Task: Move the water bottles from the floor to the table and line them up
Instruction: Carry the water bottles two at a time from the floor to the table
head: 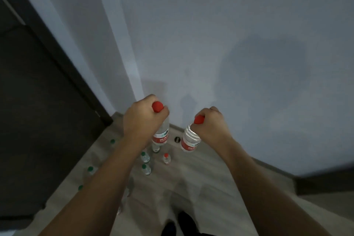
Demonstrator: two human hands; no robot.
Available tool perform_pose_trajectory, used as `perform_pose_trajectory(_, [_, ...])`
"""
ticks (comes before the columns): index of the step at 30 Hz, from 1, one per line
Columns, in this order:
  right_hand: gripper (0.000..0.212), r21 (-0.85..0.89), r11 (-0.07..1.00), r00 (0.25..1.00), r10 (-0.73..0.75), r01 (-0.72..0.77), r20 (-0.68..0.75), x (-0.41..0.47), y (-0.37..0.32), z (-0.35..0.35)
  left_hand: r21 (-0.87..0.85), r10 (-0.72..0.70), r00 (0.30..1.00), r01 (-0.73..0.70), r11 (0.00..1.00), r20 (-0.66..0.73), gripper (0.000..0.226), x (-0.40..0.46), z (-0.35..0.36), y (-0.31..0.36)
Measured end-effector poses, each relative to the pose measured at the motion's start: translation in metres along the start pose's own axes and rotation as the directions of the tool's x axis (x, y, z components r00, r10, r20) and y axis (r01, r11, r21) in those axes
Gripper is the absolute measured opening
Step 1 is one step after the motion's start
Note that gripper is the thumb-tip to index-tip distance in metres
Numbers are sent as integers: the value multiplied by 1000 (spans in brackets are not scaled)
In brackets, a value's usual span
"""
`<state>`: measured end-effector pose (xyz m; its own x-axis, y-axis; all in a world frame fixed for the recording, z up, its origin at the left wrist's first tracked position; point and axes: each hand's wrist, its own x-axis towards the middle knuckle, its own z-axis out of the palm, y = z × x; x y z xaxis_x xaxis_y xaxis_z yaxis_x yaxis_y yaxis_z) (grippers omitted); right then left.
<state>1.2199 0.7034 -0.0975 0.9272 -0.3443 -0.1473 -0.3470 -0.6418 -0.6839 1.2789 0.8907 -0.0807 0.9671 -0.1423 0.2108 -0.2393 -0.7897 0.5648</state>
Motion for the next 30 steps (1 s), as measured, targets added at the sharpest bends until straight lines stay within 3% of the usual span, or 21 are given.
perform_pose_trajectory(6, [17,34,989,970,149,-145,-190,-35,33,-34,-135,97,989,-82,987,113,22,3,28,47])
perform_pose_trajectory(12, [16,91,960,879,281,-267,-386,-93,81,-87,-203,274,941,-234,951,199,19,-14,58,124])
perform_pose_trajectory(21, [18,236,846,649,521,-477,-555,-214,175,-174,-341,565,777,-470,814,277,22,-104,115,264])
perform_pose_trajectory(26, [13,270,802,541,568,-533,-620,-301,232,-214,-411,672,674,-543,732,307,20,-183,145,335])
perform_pose_trajectory(30, [22,316,756,449,612,-573,-651,-372,276,-239,-474,754,573,-592,651,320,19,-256,161,390])
